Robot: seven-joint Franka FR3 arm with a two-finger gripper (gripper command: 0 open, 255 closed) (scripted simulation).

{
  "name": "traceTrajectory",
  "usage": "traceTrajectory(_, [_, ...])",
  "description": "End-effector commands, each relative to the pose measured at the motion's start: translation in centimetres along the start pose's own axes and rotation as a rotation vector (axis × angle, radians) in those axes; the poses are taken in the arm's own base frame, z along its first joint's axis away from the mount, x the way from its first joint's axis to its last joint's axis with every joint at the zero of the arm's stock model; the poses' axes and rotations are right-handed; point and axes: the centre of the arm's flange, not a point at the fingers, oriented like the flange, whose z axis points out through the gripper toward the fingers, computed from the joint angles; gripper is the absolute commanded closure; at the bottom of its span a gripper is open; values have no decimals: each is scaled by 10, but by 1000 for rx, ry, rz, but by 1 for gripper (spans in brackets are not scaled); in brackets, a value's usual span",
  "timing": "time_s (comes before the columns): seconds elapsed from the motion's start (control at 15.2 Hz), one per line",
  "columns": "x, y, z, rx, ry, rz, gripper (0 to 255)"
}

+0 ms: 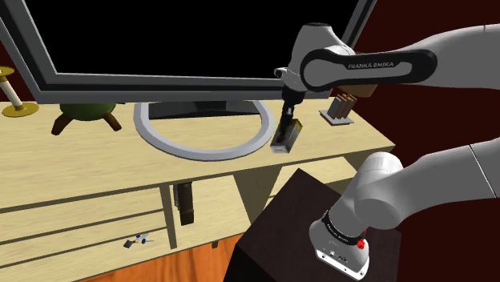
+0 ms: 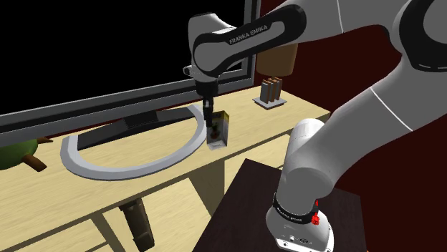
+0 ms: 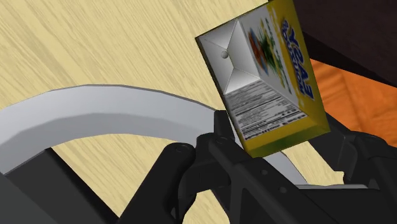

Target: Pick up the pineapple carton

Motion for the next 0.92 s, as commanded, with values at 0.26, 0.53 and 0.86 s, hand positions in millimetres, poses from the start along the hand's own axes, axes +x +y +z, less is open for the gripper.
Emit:
traceTrajectory(0.26, [-1, 1, -31, 0, 0, 0, 255])
traceTrajectory(0.53, [-2, 2, -52, 0, 0, 0, 255])
traceTrajectory(0.86, [-2, 2, -68, 0, 0, 0, 255])
